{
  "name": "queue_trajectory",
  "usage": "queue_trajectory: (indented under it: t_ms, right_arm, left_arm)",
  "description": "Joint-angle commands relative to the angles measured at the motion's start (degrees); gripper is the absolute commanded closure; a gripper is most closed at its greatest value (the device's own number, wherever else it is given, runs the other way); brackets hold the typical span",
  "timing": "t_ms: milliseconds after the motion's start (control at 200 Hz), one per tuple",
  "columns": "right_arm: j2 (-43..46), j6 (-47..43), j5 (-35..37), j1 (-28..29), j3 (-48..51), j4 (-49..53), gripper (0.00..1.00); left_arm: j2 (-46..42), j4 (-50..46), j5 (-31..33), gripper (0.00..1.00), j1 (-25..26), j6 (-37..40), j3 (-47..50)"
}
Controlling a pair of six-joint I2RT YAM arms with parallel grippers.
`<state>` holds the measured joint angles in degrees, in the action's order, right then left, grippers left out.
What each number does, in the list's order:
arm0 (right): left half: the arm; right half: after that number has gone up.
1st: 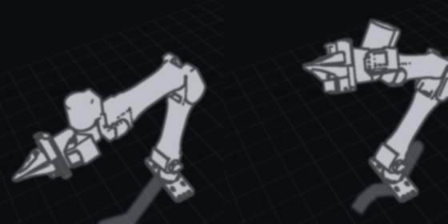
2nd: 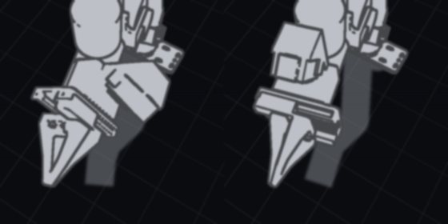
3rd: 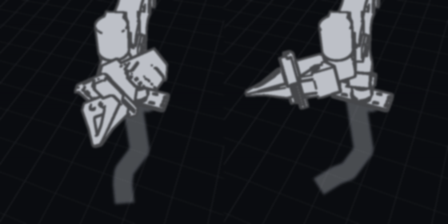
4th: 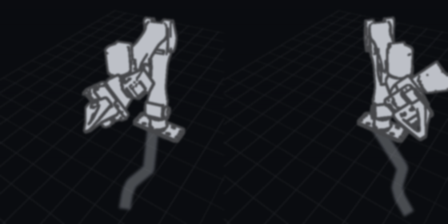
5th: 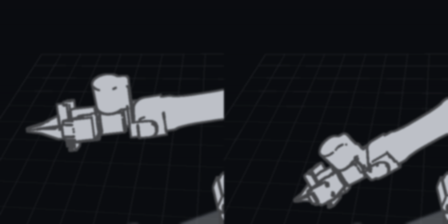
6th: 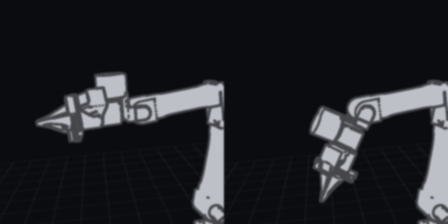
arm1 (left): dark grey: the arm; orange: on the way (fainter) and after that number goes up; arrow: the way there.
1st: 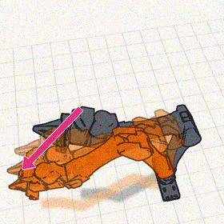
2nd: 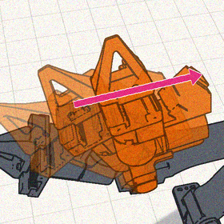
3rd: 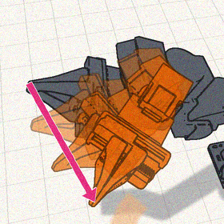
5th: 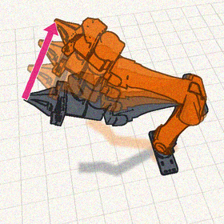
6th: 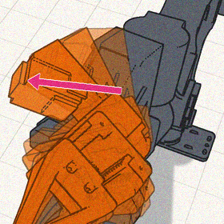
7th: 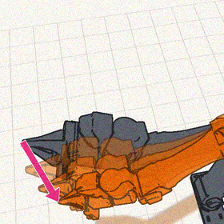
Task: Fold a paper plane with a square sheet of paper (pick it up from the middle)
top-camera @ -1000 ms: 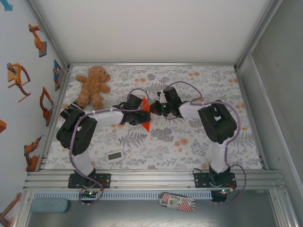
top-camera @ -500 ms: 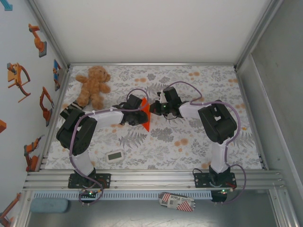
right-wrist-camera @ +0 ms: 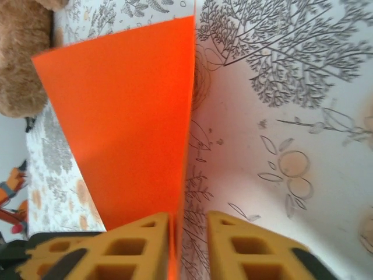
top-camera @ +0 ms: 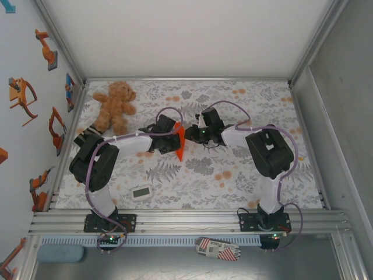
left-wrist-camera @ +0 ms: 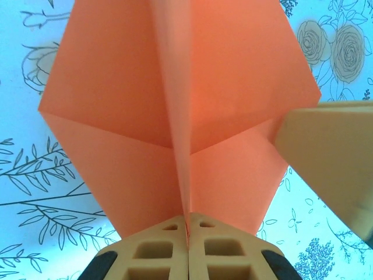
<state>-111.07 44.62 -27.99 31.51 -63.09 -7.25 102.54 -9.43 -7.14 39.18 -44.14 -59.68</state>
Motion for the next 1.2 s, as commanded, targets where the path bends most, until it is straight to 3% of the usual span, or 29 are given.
queue_trajectory:
  t_ms: [0, 215, 346, 526, 716, 931, 1197]
  right_arm:
    - [7.06, -2.95, 7.05, -0.38, 0.73, 4.17, 0.69]
    - [16.09, -7.73, 23.28, -0.92, 4.44, 9.3, 0.49]
    - [20.07, -8.62, 28.23, -2.29, 7.45, 9.53, 0.41]
    - [22.02, -8.86, 28.37, -4.45, 9.82, 9.44, 0.38]
    - [21.62, -7.61, 25.85, -5.66, 10.75, 9.33, 0.4]
    - [21.56, -5.03, 23.35, -6.45, 13.18, 6.27, 0.43]
    - [22.07, -4.76, 22.65, -6.48, 13.86, 5.87, 0.43]
  left_arm:
    - [-0.59, -5.7, 2.99, 0.95, -0.36, 2.65, -3.3]
    - [3.48, -18.47, 10.77, 0.95, 0.15, 7.3, -13.25]
    - [7.96, -24.23, 15.68, 0.94, 0.82, 9.04, -20.75]
    - [14.37, -28.6, 20.06, 0.93, 0.97, 10.68, -29.9]
    - [19.6, -29.99, 20.42, 0.92, 0.68, 11.62, -35.97]
    - [22.48, -29.66, 19.09, 0.91, 0.33, 11.32, -37.64]
    - [24.4, -29.09, 17.28, 0.82, 0.11, 10.55, -37.74]
